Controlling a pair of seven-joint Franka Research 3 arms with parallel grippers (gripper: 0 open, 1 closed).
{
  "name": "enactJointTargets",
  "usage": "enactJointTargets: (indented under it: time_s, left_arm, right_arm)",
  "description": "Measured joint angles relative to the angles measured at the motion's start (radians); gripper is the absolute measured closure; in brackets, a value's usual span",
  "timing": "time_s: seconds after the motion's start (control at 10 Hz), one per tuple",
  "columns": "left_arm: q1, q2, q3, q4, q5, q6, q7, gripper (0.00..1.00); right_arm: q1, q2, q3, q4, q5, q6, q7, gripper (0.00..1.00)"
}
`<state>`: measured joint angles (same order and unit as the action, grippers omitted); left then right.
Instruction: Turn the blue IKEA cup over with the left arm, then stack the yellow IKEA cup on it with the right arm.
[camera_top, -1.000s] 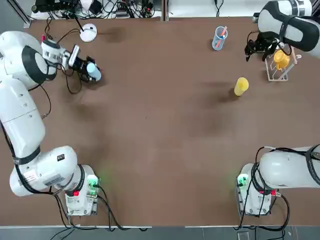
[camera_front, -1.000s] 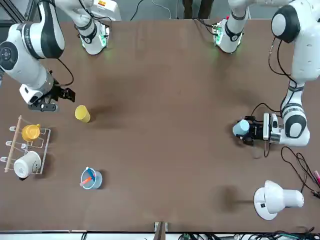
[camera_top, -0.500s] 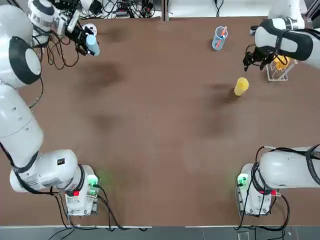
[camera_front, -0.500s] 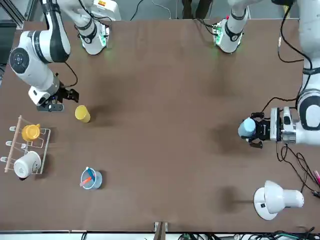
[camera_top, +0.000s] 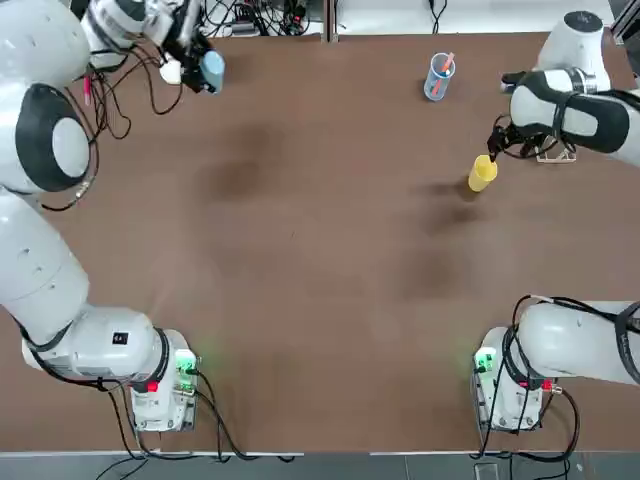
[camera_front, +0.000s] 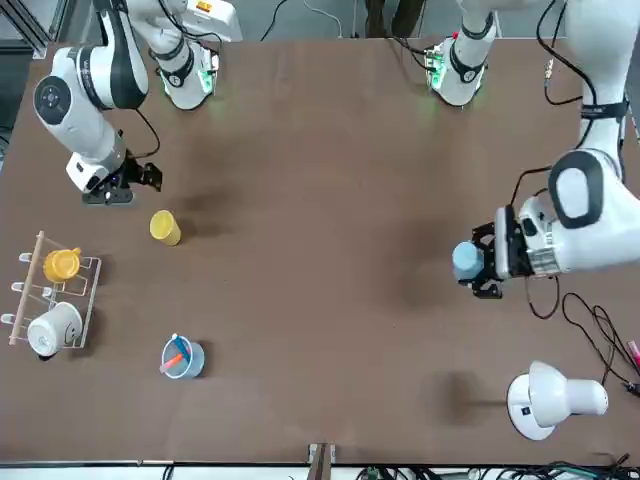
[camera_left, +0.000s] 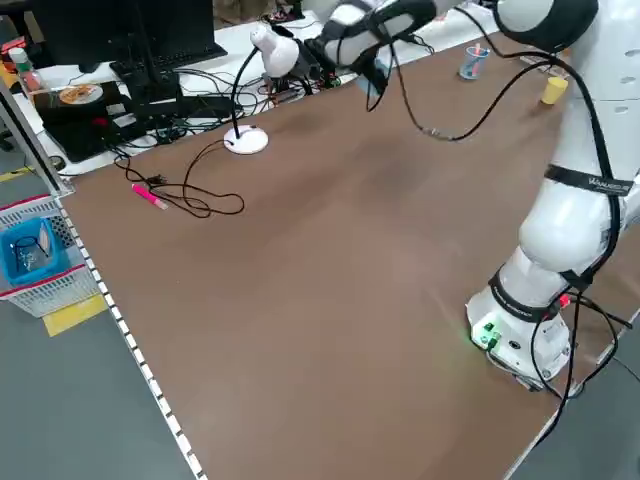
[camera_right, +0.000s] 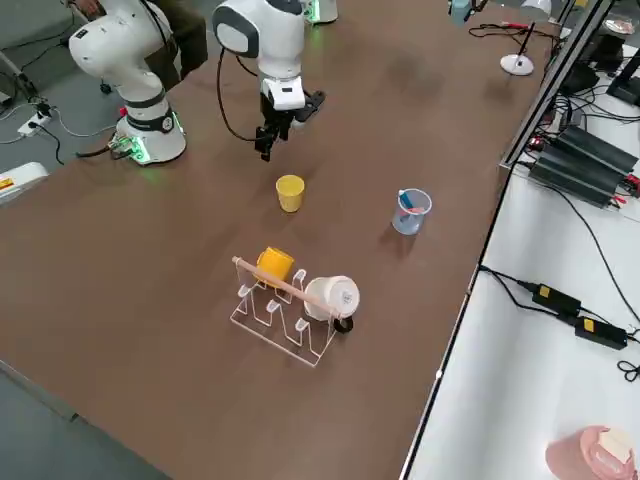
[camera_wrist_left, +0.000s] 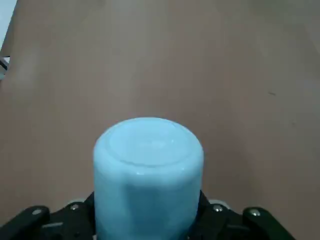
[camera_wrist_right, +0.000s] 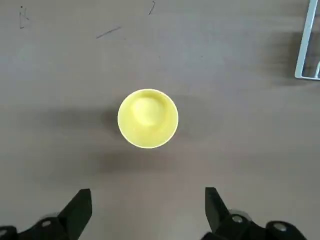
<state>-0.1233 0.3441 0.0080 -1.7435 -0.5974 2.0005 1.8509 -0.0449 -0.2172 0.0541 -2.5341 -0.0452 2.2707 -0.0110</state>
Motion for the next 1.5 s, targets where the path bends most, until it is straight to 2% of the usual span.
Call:
enactJointTargets:
  time_s: [0.3,0.5,0.8,0.9,1.1,1.3,1.5]
  left_arm:
    - [-0.184,-0.042,0.001,0.001,0.198,0.140,-0.229,0.35]
    - [-0.249,-0.051,-0.001,0.002,0.394,0.228,-0.408,0.35]
    - [-0.369,-0.036,-0.002,0.016,0.639,0.263,-0.683,0.35]
    - [-0.408,-0.013,-0.001,0.037,0.734,0.264,-0.758,0.35]
    - [-0.513,0.057,-0.003,0.105,1.016,0.228,-0.889,0.35]
    - [-0.619,0.124,-0.002,0.195,1.153,0.099,-0.968,0.35]
    - [-0.680,0.184,0.000,0.222,1.277,0.058,-0.974,0.35]
  right_arm:
    - [-0.007,0.010,-0.001,-0.050,-0.005,0.141,-0.004,0.00]
    - [-0.016,0.043,-0.007,-0.074,-0.023,0.221,-0.005,0.00]
    - [-0.027,0.119,-0.066,-0.087,-0.037,0.359,-0.016,0.00]
    - [-0.028,0.150,-0.081,-0.088,-0.039,0.399,-0.020,0.00]
    - [-0.026,0.197,-0.084,-0.090,-0.042,0.442,-0.022,0.00]
    - [-0.017,0.205,-0.083,-0.092,-0.046,0.445,-0.023,0.00]
    - [-0.010,0.213,-0.082,-0.094,-0.055,0.459,-0.023,0.00]
